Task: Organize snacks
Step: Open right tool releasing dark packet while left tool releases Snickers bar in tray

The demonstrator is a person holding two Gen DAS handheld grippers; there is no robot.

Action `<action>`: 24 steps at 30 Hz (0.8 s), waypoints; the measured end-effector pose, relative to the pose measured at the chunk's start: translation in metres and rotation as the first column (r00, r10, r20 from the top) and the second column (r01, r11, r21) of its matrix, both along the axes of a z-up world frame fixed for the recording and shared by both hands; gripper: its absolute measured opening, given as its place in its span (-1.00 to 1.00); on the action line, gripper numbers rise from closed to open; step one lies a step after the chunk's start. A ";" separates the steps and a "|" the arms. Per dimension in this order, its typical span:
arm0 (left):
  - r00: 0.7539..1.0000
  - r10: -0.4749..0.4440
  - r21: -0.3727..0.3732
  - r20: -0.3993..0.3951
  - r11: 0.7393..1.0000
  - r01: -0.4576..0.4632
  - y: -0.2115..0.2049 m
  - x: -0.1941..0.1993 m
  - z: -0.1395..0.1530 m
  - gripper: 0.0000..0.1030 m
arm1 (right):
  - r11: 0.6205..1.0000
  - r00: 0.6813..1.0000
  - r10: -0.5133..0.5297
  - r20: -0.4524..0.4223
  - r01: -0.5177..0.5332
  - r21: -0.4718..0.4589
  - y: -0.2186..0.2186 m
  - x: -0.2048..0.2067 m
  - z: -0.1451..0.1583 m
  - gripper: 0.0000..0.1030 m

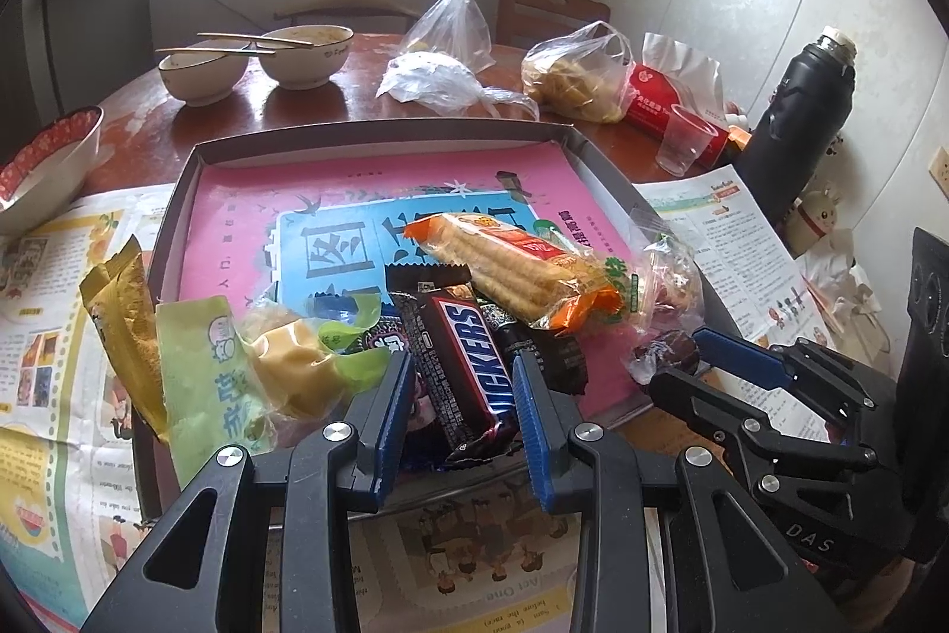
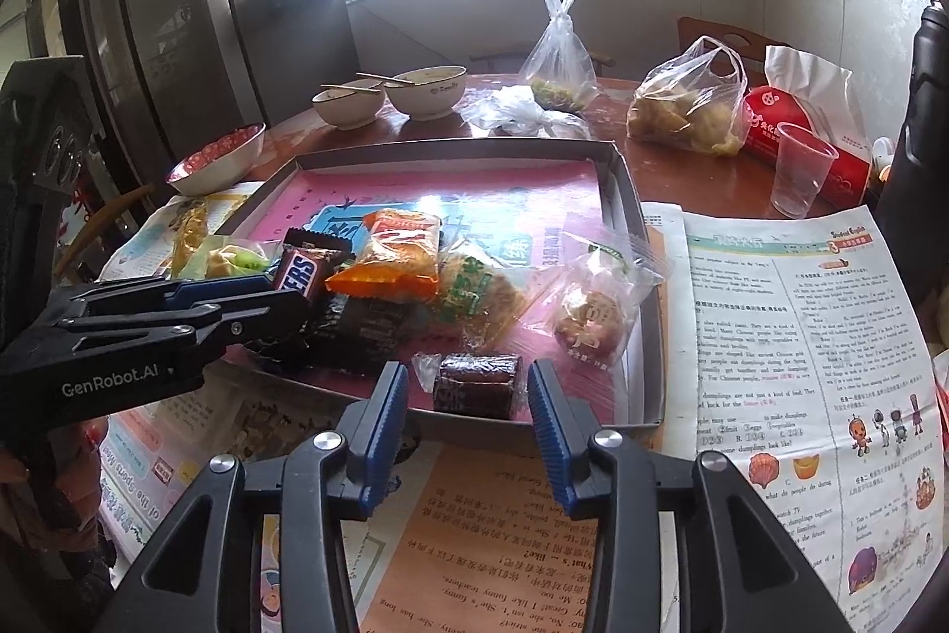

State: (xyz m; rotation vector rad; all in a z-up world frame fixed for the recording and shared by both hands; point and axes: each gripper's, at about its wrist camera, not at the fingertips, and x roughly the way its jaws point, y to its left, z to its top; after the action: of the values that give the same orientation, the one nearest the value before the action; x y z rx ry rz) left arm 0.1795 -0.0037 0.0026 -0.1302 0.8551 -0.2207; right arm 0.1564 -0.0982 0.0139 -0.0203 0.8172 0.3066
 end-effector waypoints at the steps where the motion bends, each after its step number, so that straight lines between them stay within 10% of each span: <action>1: 1.000 0.001 0.000 -0.001 1.000 -0.001 0.000 0.000 0.000 -0.32 | 1.000 1.000 0.000 0.000 0.000 0.000 0.001 0.000 0.000 -0.16; 24: 0.999 0.018 0.013 0.032 1.000 -0.019 0.002 -0.016 0.015 0.17 | 1.000 1.000 -0.017 0.026 0.017 -0.008 0.004 -0.011 0.010 0.14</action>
State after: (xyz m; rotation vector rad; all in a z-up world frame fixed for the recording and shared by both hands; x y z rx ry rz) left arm 0.1636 -0.0018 0.0174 -0.1215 0.8234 -0.1989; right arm 0.1453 -0.0945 0.0235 -0.0250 0.7930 0.2861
